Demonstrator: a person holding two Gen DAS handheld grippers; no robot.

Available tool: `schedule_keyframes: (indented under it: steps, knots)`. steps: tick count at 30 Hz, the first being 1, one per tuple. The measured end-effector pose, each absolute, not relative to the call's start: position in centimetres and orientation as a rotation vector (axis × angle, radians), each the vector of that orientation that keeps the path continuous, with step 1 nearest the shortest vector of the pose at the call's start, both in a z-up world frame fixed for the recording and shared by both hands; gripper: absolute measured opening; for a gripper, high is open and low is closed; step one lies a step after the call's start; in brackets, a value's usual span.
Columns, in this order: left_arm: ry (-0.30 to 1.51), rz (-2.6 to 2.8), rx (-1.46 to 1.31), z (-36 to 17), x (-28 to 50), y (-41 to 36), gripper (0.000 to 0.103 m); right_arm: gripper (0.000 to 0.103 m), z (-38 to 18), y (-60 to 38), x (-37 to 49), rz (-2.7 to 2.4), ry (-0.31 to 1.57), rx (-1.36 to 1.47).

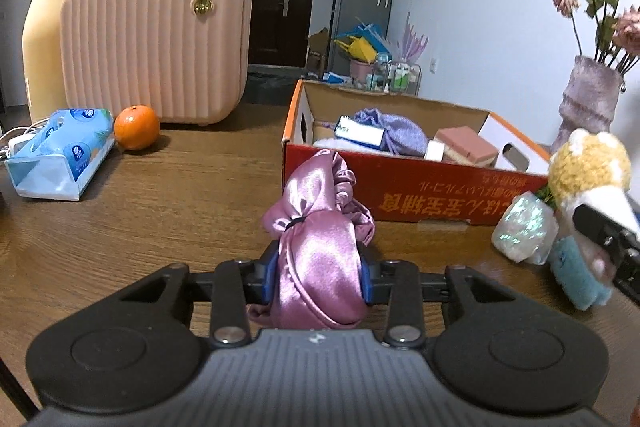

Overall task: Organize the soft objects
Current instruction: 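Carry the scrunchie and plush hamster in both tools over the cardboard box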

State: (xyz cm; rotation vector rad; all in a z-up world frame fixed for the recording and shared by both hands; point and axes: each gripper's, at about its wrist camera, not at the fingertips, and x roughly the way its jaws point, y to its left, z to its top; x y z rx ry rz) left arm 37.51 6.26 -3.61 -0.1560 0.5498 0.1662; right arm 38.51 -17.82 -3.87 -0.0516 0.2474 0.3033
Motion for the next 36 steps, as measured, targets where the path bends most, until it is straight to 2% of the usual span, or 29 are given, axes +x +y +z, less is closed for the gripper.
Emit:
schedule_keyframes:
  steps: [19,36]
  knots:
    - [0.416,0.160,-0.194,0.1,36.0,5.8,0.038,0.049,-2.4,-17.0,38.1,0.284,0.183,0.002]
    - [0.346,0.148,-0.244,2.3,38.0,5.5,0.038,0.049,-1.3,-15.6,40.0,0.277,0.139,0.019]
